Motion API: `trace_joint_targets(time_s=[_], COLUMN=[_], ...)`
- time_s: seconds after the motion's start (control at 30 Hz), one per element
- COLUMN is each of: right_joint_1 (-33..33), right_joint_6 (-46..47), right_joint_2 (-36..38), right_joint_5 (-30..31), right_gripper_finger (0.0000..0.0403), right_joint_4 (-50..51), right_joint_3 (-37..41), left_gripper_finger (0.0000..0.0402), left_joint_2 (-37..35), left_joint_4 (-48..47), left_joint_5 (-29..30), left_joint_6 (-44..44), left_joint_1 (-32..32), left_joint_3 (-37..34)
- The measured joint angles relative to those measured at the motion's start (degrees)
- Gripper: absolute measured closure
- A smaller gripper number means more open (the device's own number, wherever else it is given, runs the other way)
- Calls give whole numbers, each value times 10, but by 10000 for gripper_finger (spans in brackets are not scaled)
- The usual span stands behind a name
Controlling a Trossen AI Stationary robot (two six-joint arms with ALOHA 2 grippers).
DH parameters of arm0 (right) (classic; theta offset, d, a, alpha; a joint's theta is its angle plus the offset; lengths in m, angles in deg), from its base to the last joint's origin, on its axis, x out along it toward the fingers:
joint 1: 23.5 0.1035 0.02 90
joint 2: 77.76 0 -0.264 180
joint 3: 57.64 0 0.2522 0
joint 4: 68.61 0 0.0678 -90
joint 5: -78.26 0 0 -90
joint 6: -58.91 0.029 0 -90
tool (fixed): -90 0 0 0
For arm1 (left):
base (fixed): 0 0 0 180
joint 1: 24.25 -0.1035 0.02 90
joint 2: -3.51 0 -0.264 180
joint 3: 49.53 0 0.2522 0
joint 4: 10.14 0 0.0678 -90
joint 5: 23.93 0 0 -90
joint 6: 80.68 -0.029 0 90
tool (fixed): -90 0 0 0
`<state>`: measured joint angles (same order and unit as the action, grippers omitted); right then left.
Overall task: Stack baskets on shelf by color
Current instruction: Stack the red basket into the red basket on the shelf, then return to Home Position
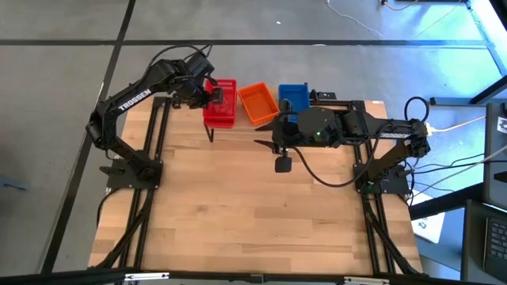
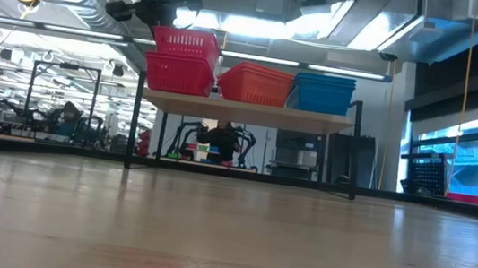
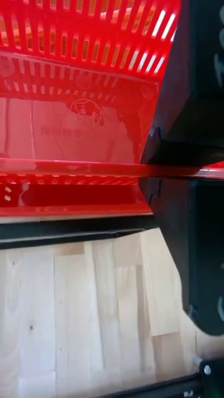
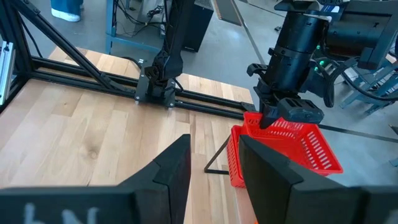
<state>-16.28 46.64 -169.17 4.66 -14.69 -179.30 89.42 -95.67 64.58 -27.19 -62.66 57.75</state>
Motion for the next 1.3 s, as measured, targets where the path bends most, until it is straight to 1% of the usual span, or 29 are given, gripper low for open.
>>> trace_joint_targets(time_s=[0.07,0.23,0.43,0.53,0.87,1.07,1.2,1.3], right_joint_1=[0,0,0,0,0,0,0,0], right_joint_6=[0,0,0,0,0,0,0,0], right_joint_2=[0,0,0,0,0,0,0,0], right_joint_5=[0,0,0,0,0,0,0,0], right_gripper_finger=[266,266,266,266,266,266,266,266], right_joint_4=[0,0,0,0,0,0,0,0], right_joint_3=[0,0,0,0,0,0,0,0], left_gripper_finger=[401,394,346,330,326,327,326,325], left_joint_2=[0,0,0,0,-4,-30,-45,-64], left_joint_4=[0,-12,-21,-19,-19,-14,-13,-13], left_joint_5=[-10,-12,-12,-12,-12,-10,15,38], left_joint_6=[0,0,0,0,-2,-69,-114,-166], left_joint_1=[0,0,0,0,0,2,26,47], left_joint_3=[0,0,0,0,0,0,0,0])
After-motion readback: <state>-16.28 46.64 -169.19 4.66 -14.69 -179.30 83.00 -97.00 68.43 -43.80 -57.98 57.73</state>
